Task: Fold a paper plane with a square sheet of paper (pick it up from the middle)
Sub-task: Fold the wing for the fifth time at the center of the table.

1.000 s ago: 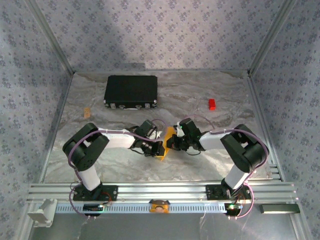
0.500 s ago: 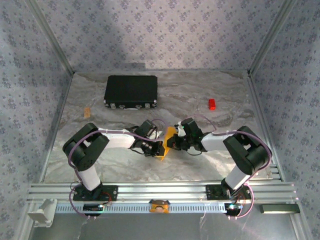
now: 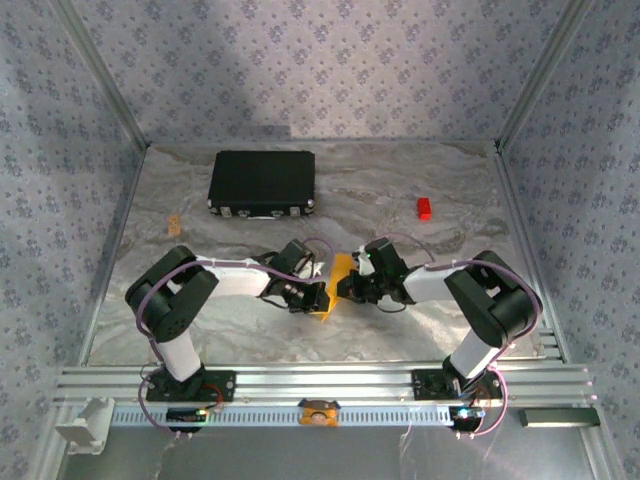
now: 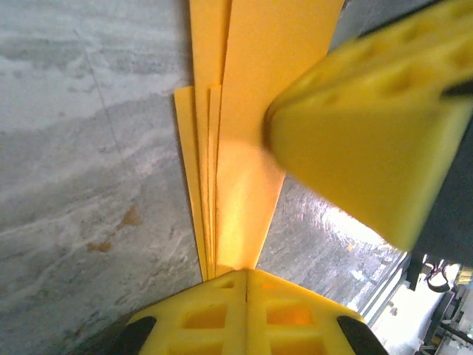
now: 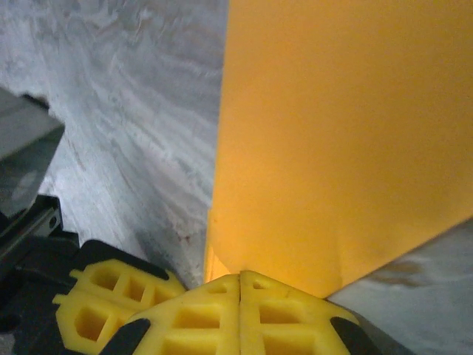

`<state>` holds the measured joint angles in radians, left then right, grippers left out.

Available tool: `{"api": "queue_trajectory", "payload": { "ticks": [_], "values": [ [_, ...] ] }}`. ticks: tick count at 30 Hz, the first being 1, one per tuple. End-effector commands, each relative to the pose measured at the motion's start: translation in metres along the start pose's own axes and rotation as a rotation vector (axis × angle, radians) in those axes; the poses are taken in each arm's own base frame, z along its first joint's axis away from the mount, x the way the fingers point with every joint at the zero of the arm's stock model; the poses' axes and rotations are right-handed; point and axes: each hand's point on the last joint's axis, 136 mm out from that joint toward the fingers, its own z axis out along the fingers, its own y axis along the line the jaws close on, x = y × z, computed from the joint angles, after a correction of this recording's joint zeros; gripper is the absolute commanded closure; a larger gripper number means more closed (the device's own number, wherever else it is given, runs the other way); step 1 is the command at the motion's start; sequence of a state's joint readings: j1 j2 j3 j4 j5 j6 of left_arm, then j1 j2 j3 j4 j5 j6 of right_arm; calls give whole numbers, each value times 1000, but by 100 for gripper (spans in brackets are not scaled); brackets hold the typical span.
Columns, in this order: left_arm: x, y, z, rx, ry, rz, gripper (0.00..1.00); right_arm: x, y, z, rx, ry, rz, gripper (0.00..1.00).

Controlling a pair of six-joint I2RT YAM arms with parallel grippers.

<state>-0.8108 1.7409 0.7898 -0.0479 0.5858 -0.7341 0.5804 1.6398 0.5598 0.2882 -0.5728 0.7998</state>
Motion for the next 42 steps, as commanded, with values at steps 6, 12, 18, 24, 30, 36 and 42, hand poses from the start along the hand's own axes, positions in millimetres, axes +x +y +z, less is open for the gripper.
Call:
{"api": "queue_trajectory", "payload": {
  "ticks": [6, 12, 18, 24, 30, 36, 42],
  "values": [
    [12, 24, 1, -89, 31, -47, 100, -41, -16, -11, 41, -71, 7, 91],
    [12, 23, 1, -88, 33, -47, 100, -66, -34, -15, 64, -113, 50, 91],
    [12, 24, 2, -86, 34, -50, 100, -89, -43, -24, 48, -165, 93, 91],
    [11, 23, 2, -79, 32, -51, 100, -110, -50, -44, 26, -235, 131, 90],
    [5, 15, 2, -59, 10, -49, 100, -111, -22, -72, 36, -289, 62, 86],
    [-9, -10, -1, -8, -32, -21, 96, -74, -20, -71, 86, -259, 63, 81],
    [-20, -29, -38, -52, -142, 52, 75, -38, -29, -59, 128, -205, 87, 79]
  ]
}}
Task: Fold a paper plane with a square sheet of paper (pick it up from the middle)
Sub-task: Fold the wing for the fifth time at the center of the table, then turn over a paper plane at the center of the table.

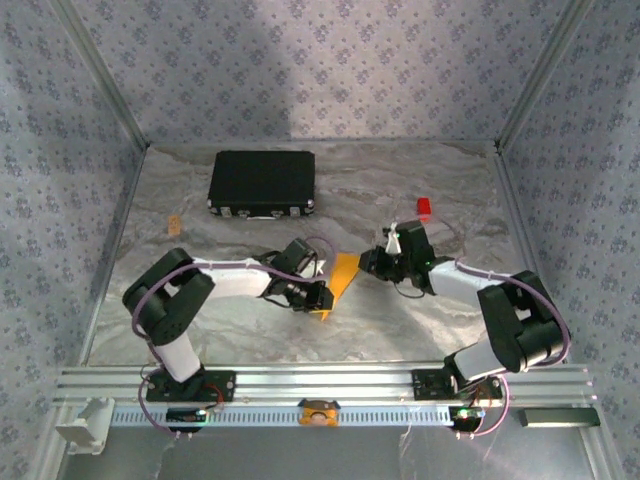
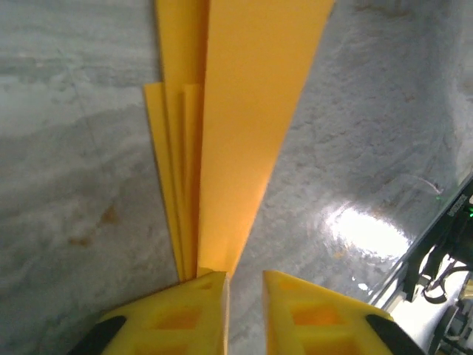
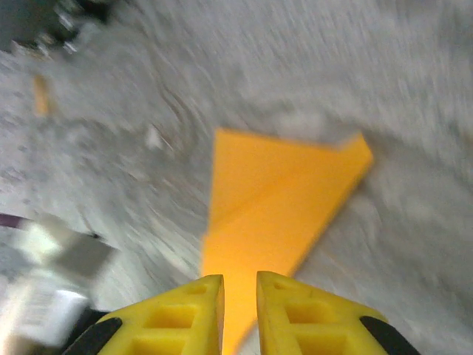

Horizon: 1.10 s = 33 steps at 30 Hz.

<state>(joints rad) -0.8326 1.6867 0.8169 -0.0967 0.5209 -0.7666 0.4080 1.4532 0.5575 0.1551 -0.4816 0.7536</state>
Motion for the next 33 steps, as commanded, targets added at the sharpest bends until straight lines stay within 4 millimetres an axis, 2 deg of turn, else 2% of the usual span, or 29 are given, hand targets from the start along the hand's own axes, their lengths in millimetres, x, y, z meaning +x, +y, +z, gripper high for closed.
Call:
{"api": "queue_trajectory", "payload": {
  "ticks": [1, 4, 7, 18, 21, 24, 33],
  "values": [
    [-20, -13, -35, -37, -113, 49, 74, 18, -13, -1, 67, 20, 40, 79],
    [-29, 4, -48, -40, -143, 10, 70, 28, -12, 2, 71, 27, 41, 77],
    [-37, 17, -52, -27, -137, -18, 68, 34, -9, 4, 80, 39, 28, 76],
    [-53, 6, -30, 55, -38, 8, 64, 38, -7, 9, 87, 55, 22, 73],
    [-52, 7, -25, 46, -25, 10, 65, 39, -6, 10, 82, 53, 23, 73],
    [-50, 12, -18, 22, 1, 2, 71, 40, -5, 12, 76, 61, 21, 73],
    [-42, 15, -1, 12, 59, 1, 73, 44, -4, 17, 68, 77, 22, 73]
  ]
}}
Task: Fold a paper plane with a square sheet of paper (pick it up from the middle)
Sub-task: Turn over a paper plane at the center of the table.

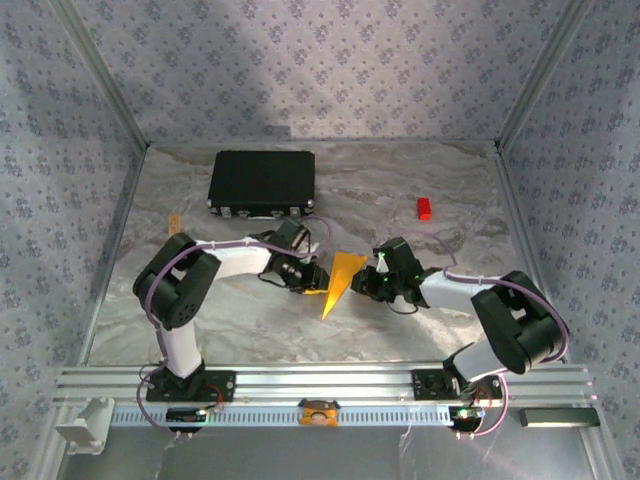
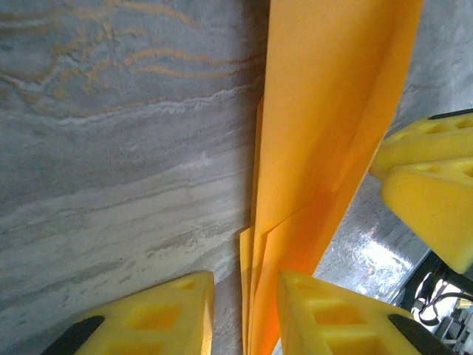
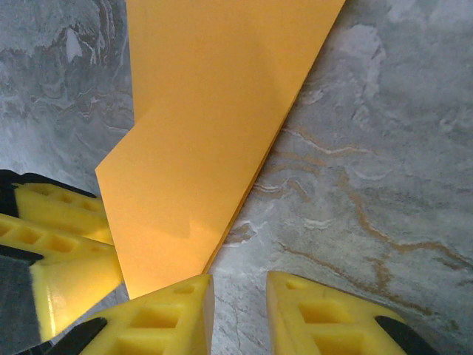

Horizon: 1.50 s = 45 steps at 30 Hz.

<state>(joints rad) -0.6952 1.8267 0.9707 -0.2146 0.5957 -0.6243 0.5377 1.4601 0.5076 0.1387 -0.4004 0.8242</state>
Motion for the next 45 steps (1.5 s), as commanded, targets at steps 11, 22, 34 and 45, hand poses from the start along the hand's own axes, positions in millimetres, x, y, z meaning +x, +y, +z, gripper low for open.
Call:
{"api": "queue_trajectory", "payload": {
  "ticks": [11, 22, 34, 45],
  "values": [
    [7, -12, 14, 20, 72, 32, 75, 6, 11, 11, -47, 43, -1, 76],
    [5, -20, 18, 48, 66, 37, 77, 11, 9, 16, -50, 62, 7, 78],
    [6, -26, 20, 89, 56, 26, 79, 14, 7, 18, -57, 64, 17, 78],
    [12, -25, 26, 89, 83, 26, 86, 12, 10, 18, -72, 58, 19, 78]
  ]
}}
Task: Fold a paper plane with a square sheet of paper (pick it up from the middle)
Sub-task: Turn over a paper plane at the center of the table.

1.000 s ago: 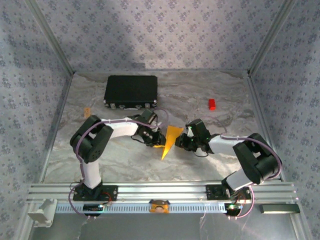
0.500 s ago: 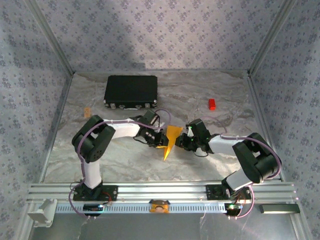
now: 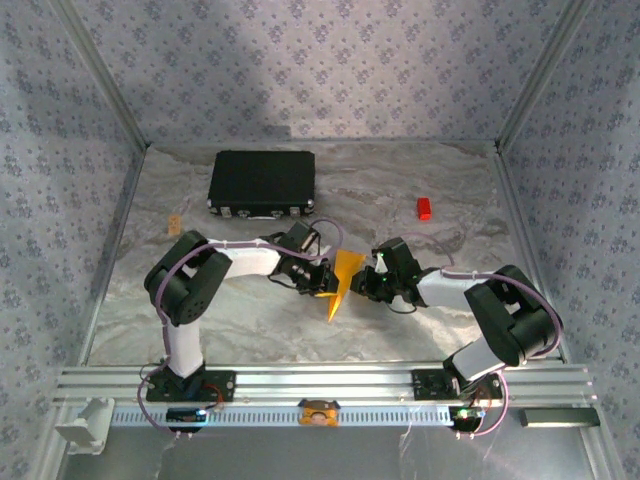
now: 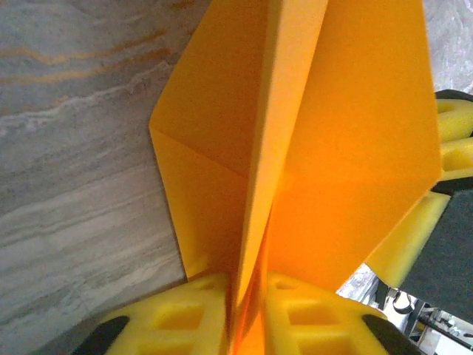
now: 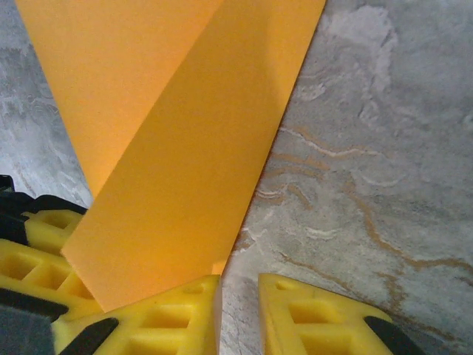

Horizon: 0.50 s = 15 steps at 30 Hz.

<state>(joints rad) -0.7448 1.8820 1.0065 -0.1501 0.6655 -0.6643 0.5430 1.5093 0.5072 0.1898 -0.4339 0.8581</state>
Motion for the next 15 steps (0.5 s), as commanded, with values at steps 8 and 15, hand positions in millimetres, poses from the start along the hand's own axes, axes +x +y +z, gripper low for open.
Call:
{"api": "queue_trajectory", "payload": {
  "ticks": [8, 15],
  "values": [
    [0, -5, -11, -42, -45, 29, 97, -1, 5, -4, 8, -23, -22, 77],
    [-11, 35, -68, -470, -251, 29, 100, -10, 0, -25, 91, -95, -50, 75]
  ]
}}
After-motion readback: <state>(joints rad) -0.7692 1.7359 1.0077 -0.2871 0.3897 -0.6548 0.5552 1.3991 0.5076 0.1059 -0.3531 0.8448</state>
